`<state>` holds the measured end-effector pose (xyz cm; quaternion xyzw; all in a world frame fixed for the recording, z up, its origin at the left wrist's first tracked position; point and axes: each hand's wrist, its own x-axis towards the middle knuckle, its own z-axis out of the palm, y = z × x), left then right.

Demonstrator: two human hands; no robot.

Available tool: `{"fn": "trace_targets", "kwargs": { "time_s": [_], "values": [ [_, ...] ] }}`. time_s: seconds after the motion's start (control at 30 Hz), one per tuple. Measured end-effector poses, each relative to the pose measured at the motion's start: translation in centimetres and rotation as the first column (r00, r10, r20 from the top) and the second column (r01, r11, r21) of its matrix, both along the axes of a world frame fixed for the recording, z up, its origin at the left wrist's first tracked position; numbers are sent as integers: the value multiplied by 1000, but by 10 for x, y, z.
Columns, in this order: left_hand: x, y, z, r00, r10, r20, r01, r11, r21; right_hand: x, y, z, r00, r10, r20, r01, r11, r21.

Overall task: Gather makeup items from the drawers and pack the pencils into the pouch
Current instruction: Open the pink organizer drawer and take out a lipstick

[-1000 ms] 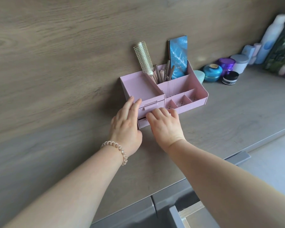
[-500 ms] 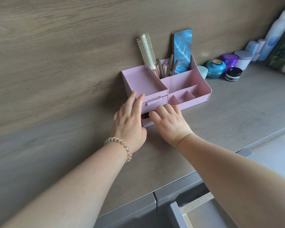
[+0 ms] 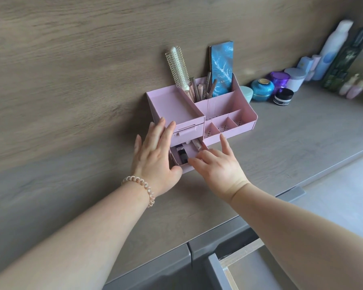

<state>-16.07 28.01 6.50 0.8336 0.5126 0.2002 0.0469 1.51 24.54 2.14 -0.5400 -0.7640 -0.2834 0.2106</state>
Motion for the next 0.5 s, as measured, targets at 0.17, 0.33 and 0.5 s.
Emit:
{"fn": "trace_targets", "kwargs": {
  "time_s": [0.17,0.33,0.5],
  "values": [
    [4,-3,-1,999,33,-6,-33,999,-12,2,-10,-2,1000,-16,-23,17,1000,8],
    [5,-4,1,999,29,30,-28,999,-29,1,-9,5,997,-68,42,71,994,-86],
    [6,-4,4,999,31,27,-30,999,-40,2,-6,13,998,-31,52,33,999,-36]
  ]
}}
